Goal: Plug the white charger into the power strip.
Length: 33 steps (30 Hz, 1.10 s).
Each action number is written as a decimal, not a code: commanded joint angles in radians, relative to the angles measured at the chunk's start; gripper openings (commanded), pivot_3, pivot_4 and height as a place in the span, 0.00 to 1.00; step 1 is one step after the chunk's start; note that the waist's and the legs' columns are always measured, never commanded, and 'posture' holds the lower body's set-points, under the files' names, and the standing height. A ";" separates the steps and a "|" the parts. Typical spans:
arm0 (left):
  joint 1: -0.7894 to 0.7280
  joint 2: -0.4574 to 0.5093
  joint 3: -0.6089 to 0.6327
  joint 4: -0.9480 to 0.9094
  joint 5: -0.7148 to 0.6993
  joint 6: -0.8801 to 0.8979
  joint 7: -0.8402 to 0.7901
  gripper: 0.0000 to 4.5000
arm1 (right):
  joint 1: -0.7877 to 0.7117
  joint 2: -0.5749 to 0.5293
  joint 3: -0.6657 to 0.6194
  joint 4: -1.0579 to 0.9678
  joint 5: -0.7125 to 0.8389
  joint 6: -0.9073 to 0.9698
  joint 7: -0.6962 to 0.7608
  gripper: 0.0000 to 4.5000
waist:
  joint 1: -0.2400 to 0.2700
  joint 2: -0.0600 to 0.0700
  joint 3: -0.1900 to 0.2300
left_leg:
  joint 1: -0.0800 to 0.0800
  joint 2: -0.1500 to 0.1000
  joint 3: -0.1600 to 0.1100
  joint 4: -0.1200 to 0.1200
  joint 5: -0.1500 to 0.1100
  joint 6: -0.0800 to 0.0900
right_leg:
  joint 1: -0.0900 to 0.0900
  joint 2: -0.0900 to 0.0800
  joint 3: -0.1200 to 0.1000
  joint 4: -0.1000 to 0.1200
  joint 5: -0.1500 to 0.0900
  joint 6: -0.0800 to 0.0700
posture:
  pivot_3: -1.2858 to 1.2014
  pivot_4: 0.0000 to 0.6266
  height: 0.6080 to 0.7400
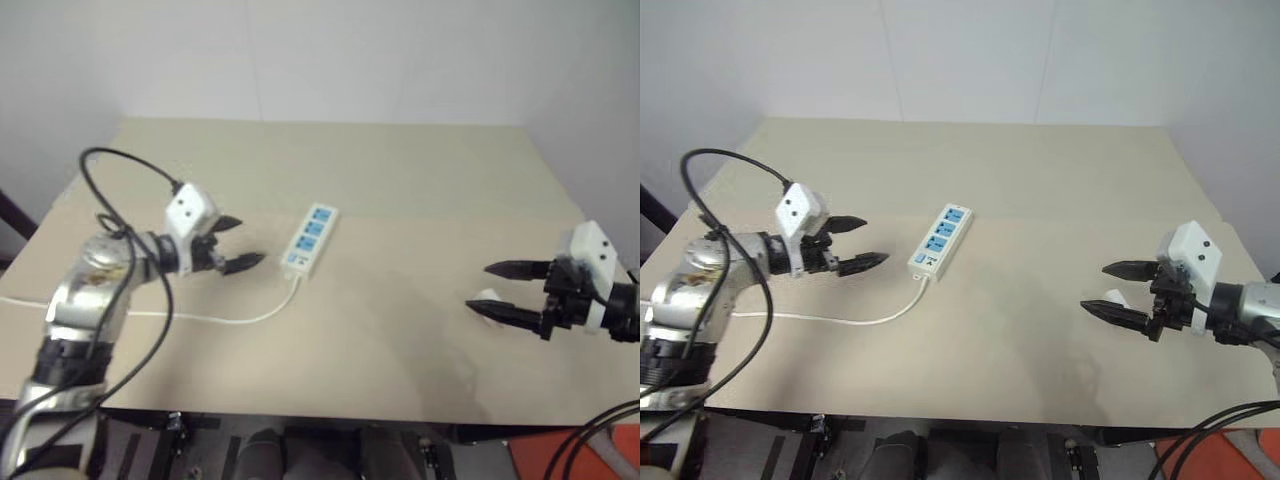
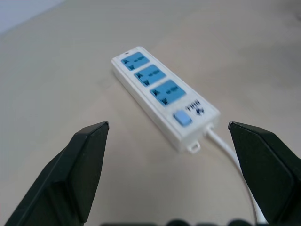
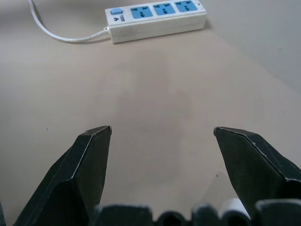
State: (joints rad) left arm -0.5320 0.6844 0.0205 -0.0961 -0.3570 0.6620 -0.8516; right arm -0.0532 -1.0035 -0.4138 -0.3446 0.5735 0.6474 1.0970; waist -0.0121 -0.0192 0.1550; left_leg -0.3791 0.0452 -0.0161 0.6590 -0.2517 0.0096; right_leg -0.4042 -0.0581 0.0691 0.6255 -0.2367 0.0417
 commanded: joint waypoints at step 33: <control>0.046 -0.483 -0.211 0.113 0.281 -0.005 0.520 0.99 | -0.020 0.007 -0.031 -0.054 0.101 0.004 -0.080 0.92 | -0.001 -0.001 0.000 | 0.007 -0.002 -0.002 0.000 0.000 0.000 | 0.008 0.000 0.000 -0.001 0.000 0.000 | 0.52 0.24 1.00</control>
State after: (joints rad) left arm -0.4885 0.2062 -0.1854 0.0597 -0.0839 0.6576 -0.3389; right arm -0.0624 -1.0005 -0.4155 -0.3731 0.6509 0.6525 1.0242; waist -0.0129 -0.0198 0.1553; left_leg -0.3717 0.0430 -0.0181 0.6591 -0.2517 0.0096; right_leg -0.3961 -0.0585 0.0695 0.6248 -0.2367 0.0422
